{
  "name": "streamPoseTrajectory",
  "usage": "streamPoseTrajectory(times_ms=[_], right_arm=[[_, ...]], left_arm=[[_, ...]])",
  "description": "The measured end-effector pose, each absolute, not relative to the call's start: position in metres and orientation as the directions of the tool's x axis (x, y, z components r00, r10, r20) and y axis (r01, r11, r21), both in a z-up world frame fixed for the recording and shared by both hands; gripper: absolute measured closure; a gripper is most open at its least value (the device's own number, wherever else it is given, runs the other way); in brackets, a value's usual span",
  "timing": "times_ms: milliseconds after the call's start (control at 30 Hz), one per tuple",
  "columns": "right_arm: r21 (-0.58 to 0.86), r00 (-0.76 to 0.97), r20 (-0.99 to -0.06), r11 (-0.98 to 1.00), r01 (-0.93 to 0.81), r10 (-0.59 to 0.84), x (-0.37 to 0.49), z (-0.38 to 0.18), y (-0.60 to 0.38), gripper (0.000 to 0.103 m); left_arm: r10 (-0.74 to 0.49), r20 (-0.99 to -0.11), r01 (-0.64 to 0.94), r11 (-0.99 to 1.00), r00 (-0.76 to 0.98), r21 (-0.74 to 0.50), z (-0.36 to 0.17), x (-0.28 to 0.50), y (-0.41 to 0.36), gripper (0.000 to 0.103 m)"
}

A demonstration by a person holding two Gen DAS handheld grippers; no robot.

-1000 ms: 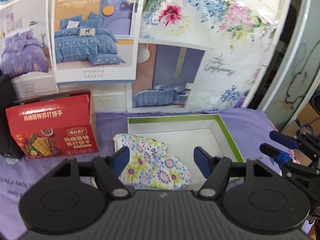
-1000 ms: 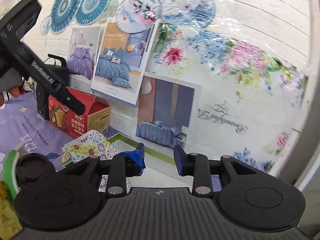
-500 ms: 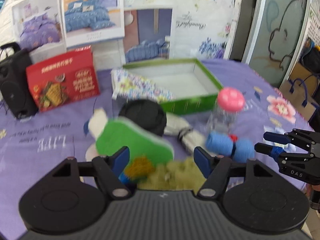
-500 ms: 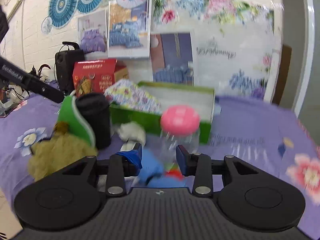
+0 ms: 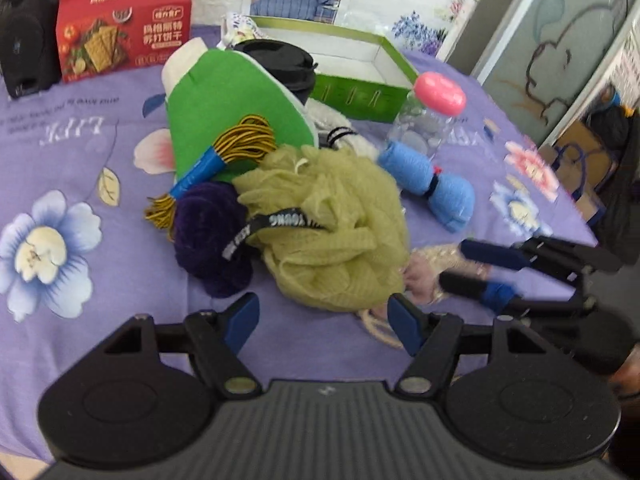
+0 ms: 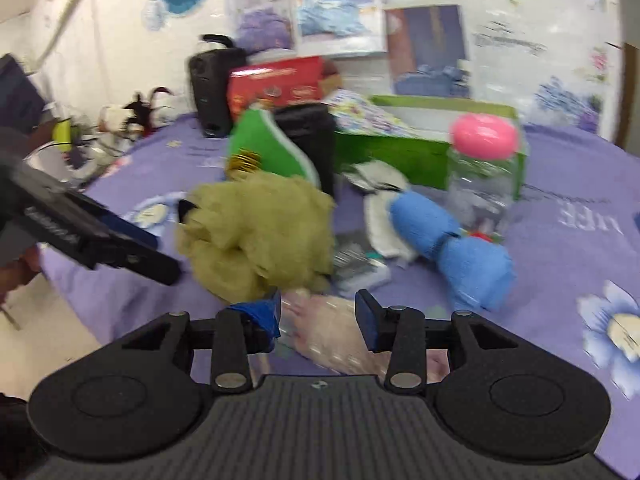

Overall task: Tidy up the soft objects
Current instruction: 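Move both grippers to the yellow-green mesh sponge and grasp it, then carry the mesh sponge into the green box and open both grippers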

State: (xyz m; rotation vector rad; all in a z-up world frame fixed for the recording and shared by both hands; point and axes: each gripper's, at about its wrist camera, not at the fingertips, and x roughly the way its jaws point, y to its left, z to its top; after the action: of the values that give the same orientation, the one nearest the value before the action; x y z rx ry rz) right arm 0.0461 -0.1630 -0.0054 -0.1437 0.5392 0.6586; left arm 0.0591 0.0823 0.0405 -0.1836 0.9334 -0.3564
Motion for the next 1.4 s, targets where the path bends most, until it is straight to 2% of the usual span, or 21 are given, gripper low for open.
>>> streamPoseTrajectory(times_ms=[100,233,333,567,767,833,867,900,933,967,1167,1400], right_arm=[[-0.058,0.653,-0.525,0.742,-0.667,0.546,0.047,-0.013,-0.143,0.077],[-0.118,0.657,-0.528,0.719,-0.685,0.539,0.06,-0.02,-0.129,0.076],[-0.089,0.646,-0.526,0.72,-0.688,0.552,0.077,-0.02,-0.128,0.074],[-0.028,0.579,-0.564,0.688,-0.726,0.588,0.102,-0.033,-0.116,0.07],[-0.054,0.574,-0.528,0.649,-0.759,0.626,0.104,-0.038,-0.106,0.069],[-0.029,0.575,-0.519,0.659,-0.752,0.633,0.106,-0.04,-0.106,0.074],[-0.014,0.576,-0.512,0.664,-0.747,0.637,0.104,-0.04,-0.106,0.081],[-0.014,0.583,-0.51,0.671,-0.741,0.632,0.102,-0.039,-0.105,0.084],[-0.024,0.589,-0.511,0.675,-0.738,0.626,0.098,-0.038,-0.104,0.092],[-0.042,0.602,-0.504,0.678,-0.734,0.62,0.092,-0.035,-0.103,0.096],[-0.157,0.724,-0.359,0.726,-0.669,0.589,0.058,0.001,-0.118,0.099],[-0.266,0.833,-0.185,0.79,-0.553,0.521,0.06,0.041,-0.133,0.099]], left_arm=[[-0.427,-0.732,0.196,0.902,0.531,-0.384,0.044,0.071,0.084,0.033],[-0.397,-0.738,0.156,0.913,0.545,-0.376,0.047,0.088,0.078,0.033],[-0.392,-0.746,0.134,0.914,0.538,-0.384,0.045,0.101,0.074,0.033],[-0.308,-0.795,0.083,0.946,0.522,-0.312,0.03,0.117,0.067,0.033],[-0.314,-0.786,0.032,0.935,0.532,-0.352,0.025,0.12,0.083,0.034],[-0.321,-0.787,0.037,0.934,0.527,-0.357,0.024,0.12,0.084,0.041],[-0.317,-0.786,0.046,0.937,0.53,-0.347,0.024,0.118,0.083,0.044],[-0.327,-0.781,0.064,0.935,0.532,-0.348,0.026,0.116,0.081,0.059],[-0.334,-0.776,0.082,0.935,0.535,-0.346,0.029,0.112,0.079,0.064],[-0.335,-0.768,0.104,0.936,0.546,-0.335,0.033,0.106,0.076,0.066],[-0.373,-0.683,0.229,0.927,0.627,-0.296,0.079,0.079,0.058,0.068],[-0.388,-0.571,0.349,0.919,0.724,-0.182,0.133,0.087,0.031,0.069]])
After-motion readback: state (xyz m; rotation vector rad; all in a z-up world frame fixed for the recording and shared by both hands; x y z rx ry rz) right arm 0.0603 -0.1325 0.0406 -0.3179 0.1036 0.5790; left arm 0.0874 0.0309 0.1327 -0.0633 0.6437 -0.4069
